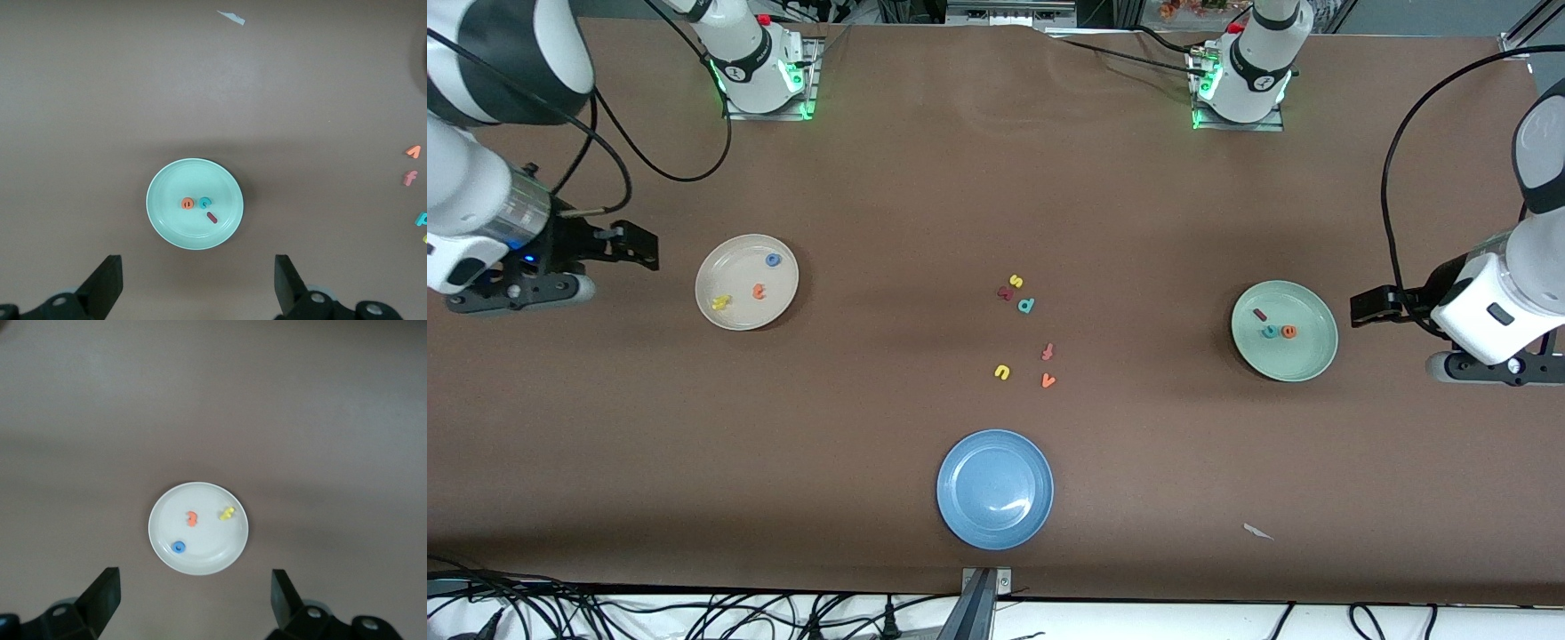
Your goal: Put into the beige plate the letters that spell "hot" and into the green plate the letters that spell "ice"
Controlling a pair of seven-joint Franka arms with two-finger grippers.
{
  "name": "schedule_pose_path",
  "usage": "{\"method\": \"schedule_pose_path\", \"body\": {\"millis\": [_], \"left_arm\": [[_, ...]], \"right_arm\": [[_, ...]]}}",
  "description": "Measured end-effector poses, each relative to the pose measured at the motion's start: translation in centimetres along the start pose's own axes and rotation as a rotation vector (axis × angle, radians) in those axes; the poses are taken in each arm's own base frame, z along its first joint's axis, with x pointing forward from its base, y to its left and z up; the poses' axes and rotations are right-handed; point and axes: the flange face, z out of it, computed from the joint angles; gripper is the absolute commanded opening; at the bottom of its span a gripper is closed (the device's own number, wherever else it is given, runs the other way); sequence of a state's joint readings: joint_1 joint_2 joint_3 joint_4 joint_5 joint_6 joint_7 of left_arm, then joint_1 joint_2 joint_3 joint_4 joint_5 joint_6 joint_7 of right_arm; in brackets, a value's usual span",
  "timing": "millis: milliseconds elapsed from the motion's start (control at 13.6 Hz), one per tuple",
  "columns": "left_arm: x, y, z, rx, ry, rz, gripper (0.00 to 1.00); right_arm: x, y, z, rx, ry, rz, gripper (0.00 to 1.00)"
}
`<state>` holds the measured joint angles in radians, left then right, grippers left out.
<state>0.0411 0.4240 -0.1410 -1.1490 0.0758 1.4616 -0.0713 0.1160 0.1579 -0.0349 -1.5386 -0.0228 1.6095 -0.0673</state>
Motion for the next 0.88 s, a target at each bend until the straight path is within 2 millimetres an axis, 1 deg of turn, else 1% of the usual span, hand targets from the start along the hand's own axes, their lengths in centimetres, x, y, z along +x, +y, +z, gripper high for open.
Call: {"method": "schedule_pose_path", "body": {"millis": [221, 369, 442, 664, 885], "left_arm": [[-0.1, -0.5, -0.1, 0.002, 0.002, -0.01, 1.0], [0.0, -0.6, -0.1, 0.002, 0.009, -0.011, 1.0], [0.1, -0.6, -0.1, 0.002, 0.017, -0.011, 1.0], [0.3, -0.7, 0.2, 0.001, 0.027, -0.012, 1.0], [0.2, -0.7, 0.8, 0.002, 0.019, -0.011, 1.0]], "right_arm": [[-2.2, 0.8, -3.1, 0.003, -0.021, 0.016, 1.0], [-3.4, 0.8, -4.2, 0.004, -0.023, 0.018, 1.0], [-3.5, 0.8, -4.2, 0.004, -0.023, 0.018, 1.0], [-3.3, 1.3, -3.5, 0.005, -0.036, 0.026, 1.0], [-3.1, 1.4, -3.1, 0.005, -0.039, 0.028, 1.0]]}}
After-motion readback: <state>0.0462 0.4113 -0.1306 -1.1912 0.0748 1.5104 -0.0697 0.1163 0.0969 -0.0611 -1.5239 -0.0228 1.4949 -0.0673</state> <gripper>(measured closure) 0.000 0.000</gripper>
